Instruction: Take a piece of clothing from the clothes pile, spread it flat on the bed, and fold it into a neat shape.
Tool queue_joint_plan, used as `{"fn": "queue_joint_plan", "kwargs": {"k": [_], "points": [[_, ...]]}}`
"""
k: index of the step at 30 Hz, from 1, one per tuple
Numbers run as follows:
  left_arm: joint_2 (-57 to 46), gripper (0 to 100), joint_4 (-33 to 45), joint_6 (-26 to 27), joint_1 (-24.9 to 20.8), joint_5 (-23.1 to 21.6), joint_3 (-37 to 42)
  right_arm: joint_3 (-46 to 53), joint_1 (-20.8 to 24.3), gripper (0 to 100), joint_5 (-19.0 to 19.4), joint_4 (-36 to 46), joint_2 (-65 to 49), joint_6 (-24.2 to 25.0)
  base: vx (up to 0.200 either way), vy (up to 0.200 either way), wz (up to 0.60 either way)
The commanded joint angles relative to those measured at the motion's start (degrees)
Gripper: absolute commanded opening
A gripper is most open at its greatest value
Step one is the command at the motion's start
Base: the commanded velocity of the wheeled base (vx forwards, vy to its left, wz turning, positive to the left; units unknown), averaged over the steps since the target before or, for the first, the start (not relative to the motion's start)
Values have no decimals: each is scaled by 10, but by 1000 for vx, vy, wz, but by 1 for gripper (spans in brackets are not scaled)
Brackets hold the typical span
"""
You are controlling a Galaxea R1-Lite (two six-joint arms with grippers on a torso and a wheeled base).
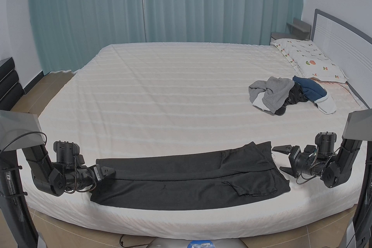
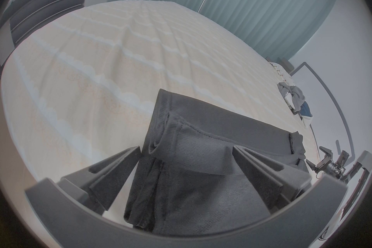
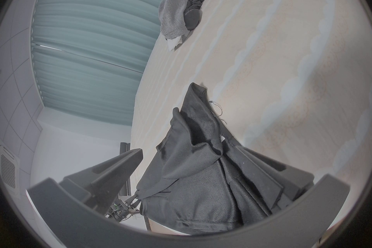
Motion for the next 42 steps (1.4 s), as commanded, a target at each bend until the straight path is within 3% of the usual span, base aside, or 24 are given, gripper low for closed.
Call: {"fn": "queue_joint_plan", "kwargs": {"k": [1, 13, 14, 24, 29, 42], "points": [[6, 100, -13, 0, 0, 3, 3, 0, 1, 100, 0, 0, 1, 0, 0, 0, 0], [25, 100, -36, 15, -9, 4, 23, 0, 2, 100, 0, 0, 2, 0, 0, 0, 0], [25, 0, -36, 15, -9, 4, 23, 0, 2, 100, 0, 0, 2, 0, 0, 0, 0], [22, 0, -75, 15, -8, 6, 35, 0, 2, 100, 0, 0, 2, 0, 0, 0, 0], [18, 0, -76, 15, -9, 33, 32, -1, 2, 100, 0, 0, 2, -1, 0, 0, 0], [19, 0, -77, 14, -11, 33, 29, -3, -3, 100, 2, -2, -4, 1, 0, 0, 0]]}}
